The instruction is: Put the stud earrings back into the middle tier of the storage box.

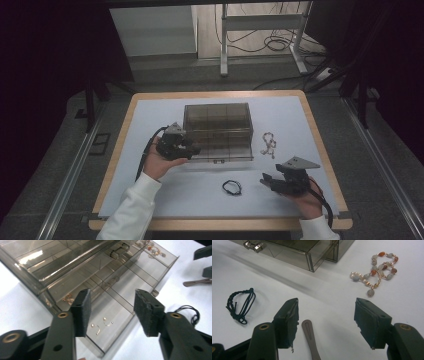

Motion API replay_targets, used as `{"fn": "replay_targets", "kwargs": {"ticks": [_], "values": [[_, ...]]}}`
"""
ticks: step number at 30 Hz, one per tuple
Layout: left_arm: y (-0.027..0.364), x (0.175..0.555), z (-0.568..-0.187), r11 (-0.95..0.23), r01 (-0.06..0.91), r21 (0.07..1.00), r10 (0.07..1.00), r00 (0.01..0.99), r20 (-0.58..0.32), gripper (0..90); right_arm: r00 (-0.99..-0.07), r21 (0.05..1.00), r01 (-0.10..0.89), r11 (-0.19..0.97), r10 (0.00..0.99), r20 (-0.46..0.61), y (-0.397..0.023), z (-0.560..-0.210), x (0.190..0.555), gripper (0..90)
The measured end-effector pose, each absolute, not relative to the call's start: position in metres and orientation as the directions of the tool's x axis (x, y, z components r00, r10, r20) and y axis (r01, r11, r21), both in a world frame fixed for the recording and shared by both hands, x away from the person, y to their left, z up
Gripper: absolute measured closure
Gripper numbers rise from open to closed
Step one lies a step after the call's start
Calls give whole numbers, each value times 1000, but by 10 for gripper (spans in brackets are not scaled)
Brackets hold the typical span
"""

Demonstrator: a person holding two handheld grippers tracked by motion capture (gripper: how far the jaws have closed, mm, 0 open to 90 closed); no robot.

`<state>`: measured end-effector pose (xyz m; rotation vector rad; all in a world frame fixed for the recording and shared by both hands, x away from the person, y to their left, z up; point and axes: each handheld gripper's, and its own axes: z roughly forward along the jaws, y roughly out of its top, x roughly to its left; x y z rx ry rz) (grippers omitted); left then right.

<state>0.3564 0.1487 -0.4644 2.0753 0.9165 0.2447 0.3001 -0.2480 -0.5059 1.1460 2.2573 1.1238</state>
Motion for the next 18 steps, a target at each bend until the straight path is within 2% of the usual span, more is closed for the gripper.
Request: {"fn": "replay_targets", "kwargs": {"ticks": [6,18], "values": [[159,340,-464,-380,503,777,680,721,-134,409,-602,787,506,355,798,28,-247,-506,300,366],[170,319,-472,-399,482,780,666,737,-114,373,-603,786,507,355,798,28,-247,-507,300,366]]}}
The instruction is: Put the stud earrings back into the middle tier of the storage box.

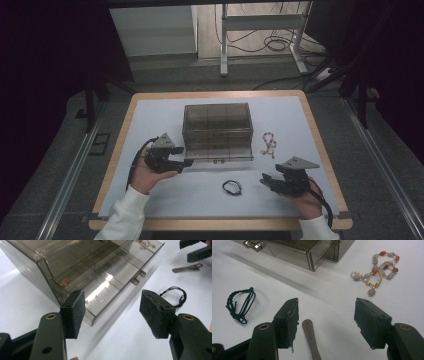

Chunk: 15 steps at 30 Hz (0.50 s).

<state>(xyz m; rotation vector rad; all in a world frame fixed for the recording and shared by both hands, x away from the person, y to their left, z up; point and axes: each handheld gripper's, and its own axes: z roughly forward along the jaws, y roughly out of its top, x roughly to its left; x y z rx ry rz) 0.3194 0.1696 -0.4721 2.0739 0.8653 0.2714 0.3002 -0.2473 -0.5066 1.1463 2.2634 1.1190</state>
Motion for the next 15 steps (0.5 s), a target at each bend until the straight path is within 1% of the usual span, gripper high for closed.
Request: {"fn": "replay_targets", "kwargs": {"ticks": [15], "values": [[185,304,-494,-383,509,771,698,706,-120,366,-595,790,506,347,803,28,-250,-505,300,366]]}}
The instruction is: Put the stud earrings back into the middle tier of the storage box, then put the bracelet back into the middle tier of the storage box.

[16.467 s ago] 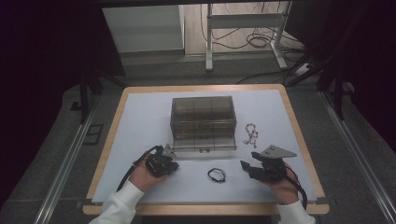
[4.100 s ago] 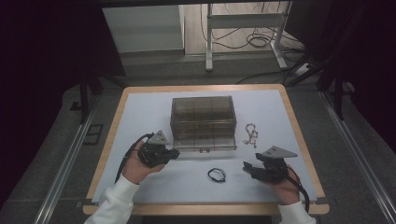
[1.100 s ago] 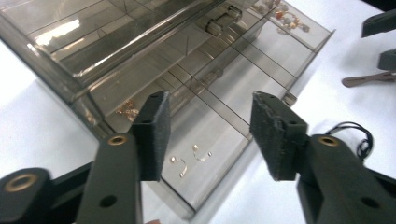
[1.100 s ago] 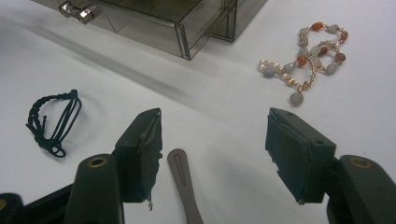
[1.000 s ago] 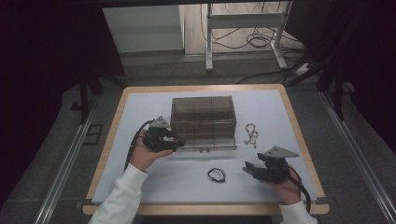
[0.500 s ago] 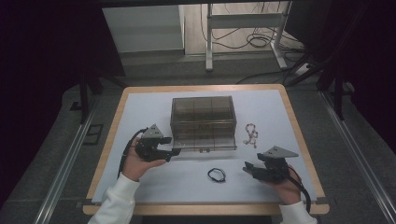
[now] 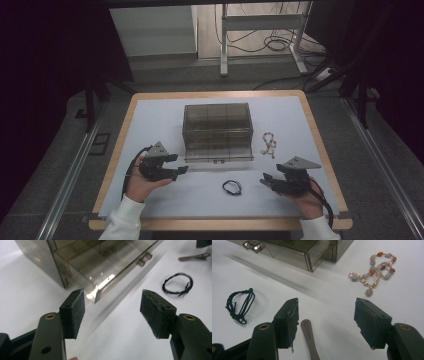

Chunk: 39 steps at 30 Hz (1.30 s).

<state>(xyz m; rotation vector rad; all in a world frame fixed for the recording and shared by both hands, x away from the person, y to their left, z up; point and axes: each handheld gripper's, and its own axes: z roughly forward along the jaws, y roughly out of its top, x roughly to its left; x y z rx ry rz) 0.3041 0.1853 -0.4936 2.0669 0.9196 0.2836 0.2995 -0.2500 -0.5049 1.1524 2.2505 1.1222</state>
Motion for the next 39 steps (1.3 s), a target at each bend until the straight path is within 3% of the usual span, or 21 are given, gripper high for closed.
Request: {"fn": "replay_targets", "kwargs": {"ticks": [39], "values": [[209,295,-515,-356,558,750,748,651,-130,344,-584,807,488,332,811,20,-254,-496,298,366]]}}
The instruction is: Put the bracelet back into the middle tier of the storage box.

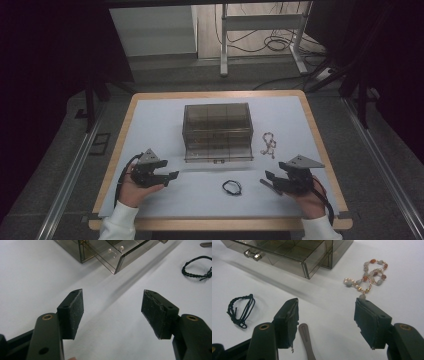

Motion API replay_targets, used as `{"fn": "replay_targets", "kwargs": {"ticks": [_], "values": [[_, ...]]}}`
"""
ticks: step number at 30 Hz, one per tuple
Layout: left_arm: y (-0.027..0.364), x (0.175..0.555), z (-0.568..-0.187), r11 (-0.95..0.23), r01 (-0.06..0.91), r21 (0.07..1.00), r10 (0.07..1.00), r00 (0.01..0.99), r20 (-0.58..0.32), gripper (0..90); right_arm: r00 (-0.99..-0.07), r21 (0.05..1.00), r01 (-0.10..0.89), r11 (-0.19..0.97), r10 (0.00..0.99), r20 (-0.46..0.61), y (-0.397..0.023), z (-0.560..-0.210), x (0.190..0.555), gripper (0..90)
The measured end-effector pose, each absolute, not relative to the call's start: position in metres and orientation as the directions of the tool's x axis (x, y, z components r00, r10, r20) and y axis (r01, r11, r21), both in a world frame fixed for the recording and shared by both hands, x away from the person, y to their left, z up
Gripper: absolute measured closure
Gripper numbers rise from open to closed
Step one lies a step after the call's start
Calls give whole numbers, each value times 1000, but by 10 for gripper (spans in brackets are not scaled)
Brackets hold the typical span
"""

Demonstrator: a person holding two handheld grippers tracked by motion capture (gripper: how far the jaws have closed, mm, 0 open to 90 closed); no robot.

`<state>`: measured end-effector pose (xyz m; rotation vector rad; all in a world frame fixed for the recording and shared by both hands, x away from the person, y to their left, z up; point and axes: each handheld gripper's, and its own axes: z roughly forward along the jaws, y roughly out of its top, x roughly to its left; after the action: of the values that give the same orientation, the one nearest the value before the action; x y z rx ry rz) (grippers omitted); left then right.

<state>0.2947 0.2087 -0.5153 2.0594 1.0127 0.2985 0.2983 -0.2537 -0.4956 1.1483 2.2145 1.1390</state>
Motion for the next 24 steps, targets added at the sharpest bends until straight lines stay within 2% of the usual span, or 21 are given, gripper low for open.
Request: {"fn": "replay_targets", "kwargs": {"ticks": [14,24], "values": [[214,293,-517,-343,564,751,752,644,-140,336,-556,806,496,324,831,8,-260,-479,303,367],[216,292,-518,-340,567,751,756,639,-140,326,-533,755,552,354,846,-7,-259,-470,323,384]]}}
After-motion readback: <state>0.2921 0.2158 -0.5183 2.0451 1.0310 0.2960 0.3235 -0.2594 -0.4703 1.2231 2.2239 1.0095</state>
